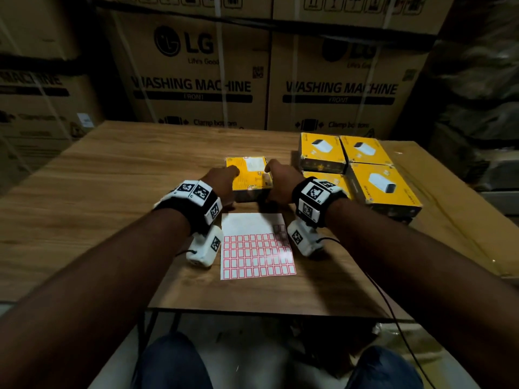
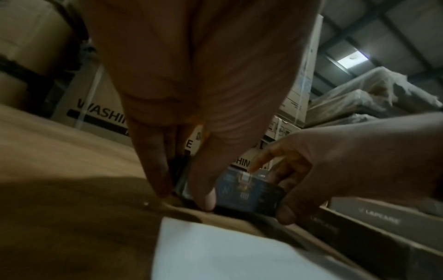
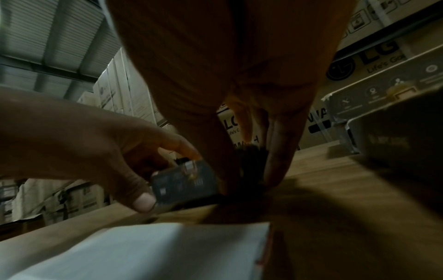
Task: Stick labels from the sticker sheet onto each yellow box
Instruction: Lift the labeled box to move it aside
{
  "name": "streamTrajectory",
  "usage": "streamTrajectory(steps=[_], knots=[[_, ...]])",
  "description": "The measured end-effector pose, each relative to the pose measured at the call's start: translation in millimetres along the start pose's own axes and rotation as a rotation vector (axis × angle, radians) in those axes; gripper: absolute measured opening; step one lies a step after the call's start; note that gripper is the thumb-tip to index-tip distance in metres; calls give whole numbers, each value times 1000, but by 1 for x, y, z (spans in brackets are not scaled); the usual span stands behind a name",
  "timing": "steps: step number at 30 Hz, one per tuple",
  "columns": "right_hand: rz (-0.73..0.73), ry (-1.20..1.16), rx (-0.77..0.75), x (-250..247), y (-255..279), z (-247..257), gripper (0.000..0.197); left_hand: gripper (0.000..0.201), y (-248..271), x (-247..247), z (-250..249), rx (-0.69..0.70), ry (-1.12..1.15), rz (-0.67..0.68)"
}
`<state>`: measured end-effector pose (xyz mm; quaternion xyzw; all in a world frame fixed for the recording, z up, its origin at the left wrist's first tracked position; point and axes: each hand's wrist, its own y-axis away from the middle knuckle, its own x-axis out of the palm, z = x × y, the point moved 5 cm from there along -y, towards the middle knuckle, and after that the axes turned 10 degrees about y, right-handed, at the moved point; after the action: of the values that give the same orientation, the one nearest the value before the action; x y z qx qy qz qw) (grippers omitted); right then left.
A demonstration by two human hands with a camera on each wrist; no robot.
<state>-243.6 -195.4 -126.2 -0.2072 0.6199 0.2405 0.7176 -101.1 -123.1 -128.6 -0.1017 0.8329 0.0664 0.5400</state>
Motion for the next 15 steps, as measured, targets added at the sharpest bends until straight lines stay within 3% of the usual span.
streamTrajectory(steps=[5,9,12,15], knots=[[-186,-161,21,-23,3,-2,56,70,4,-31,-1,6,221,-172],[-359,-288,48,-49,4,-10,33,40,3,-52,-5,-8,316,-306],[-321,-429,22,-58,4,-16,34,33,4,-58,-5,-15,533,-381],[-221,-582,43,-63,9,-20,21,34,2,-54,-16,-19,740,-291]])
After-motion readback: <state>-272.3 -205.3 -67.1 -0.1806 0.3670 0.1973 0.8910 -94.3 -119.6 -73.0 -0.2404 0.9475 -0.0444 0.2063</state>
